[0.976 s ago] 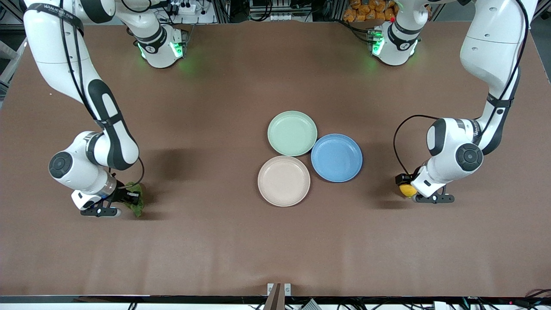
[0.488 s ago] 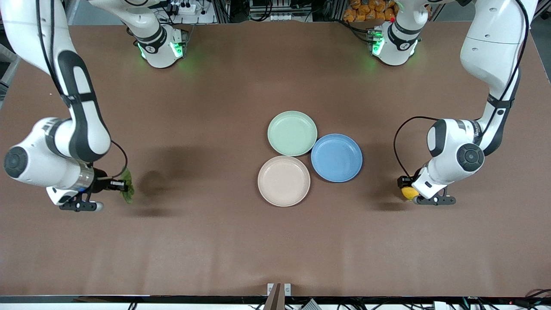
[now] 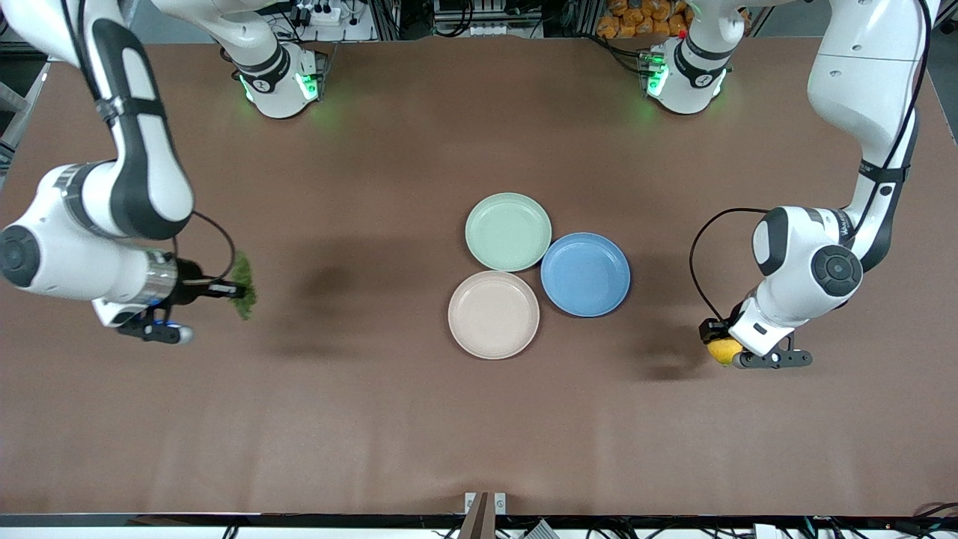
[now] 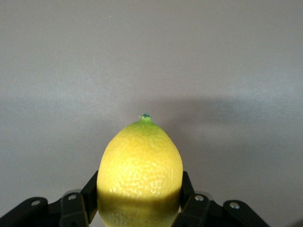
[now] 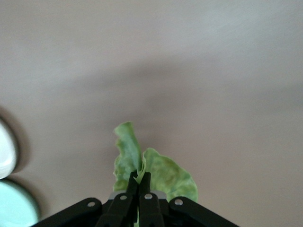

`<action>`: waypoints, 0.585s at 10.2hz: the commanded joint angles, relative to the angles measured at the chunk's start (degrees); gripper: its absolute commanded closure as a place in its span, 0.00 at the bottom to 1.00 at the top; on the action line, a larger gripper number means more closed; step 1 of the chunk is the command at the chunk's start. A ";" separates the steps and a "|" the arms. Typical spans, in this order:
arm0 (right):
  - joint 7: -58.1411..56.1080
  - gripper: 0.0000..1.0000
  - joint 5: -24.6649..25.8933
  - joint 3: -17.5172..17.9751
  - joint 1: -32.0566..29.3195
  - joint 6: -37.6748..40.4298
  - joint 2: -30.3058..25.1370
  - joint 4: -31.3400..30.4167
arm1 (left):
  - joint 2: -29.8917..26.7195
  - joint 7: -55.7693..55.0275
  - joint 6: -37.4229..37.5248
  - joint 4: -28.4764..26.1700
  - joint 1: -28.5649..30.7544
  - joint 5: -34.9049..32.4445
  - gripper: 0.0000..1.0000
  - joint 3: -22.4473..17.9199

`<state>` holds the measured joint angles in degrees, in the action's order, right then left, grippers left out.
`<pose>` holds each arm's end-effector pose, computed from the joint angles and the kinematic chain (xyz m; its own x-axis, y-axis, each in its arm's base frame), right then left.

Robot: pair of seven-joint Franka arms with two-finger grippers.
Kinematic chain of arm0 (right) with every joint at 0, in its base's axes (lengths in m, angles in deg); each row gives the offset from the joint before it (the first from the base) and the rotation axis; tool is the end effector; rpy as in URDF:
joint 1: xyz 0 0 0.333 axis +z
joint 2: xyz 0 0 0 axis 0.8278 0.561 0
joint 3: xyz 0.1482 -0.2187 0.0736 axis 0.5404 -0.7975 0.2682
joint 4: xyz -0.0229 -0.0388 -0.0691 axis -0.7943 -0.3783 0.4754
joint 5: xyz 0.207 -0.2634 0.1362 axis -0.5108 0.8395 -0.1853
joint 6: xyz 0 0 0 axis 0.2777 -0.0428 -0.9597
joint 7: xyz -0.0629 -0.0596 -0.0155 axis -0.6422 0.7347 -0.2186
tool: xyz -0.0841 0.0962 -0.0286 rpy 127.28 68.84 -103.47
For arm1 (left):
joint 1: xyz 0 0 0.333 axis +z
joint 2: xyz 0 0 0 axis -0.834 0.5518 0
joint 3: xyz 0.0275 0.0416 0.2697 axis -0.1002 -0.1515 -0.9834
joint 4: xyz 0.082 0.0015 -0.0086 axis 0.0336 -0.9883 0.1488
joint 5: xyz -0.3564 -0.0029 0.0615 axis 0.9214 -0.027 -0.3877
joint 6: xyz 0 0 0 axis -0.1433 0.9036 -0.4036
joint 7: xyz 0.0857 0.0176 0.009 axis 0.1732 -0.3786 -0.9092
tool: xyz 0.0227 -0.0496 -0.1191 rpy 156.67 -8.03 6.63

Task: Place lemon and lettuce in plates
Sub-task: 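Carry the lettuce and lemon toward the plates with both grippers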

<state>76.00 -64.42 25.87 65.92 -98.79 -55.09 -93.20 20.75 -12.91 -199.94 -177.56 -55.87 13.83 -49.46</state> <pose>0.5781 0.0926 0.3305 0.9533 -0.2069 -0.2200 -0.2468 -0.9536 -0.1725 0.6159 -0.0499 0.2094 0.9948 0.0258 0.0981 0.0231 -0.9993 0.0285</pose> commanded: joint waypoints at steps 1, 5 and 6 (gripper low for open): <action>14.35 1.00 -1.02 6.92 1.89 -0.88 -0.81 -0.79 | -0.89 -3.63 0.46 0.71 -1.16 1.53 1.00 0.16; 37.22 1.00 -0.76 11.79 15.31 -18.92 0.94 -5.77 | -0.80 -11.36 0.46 2.47 -4.49 1.62 1.00 0.16; 40.83 1.00 -0.58 11.96 18.23 -22.99 2.17 -6.58 | -0.80 -14.86 0.46 2.91 -6.07 1.62 1.00 0.16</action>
<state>111.89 -64.61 37.86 80.59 -116.16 -53.88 -97.44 20.63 -23.70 -199.94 -175.32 -59.70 14.29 -48.92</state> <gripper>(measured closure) 0.974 0.335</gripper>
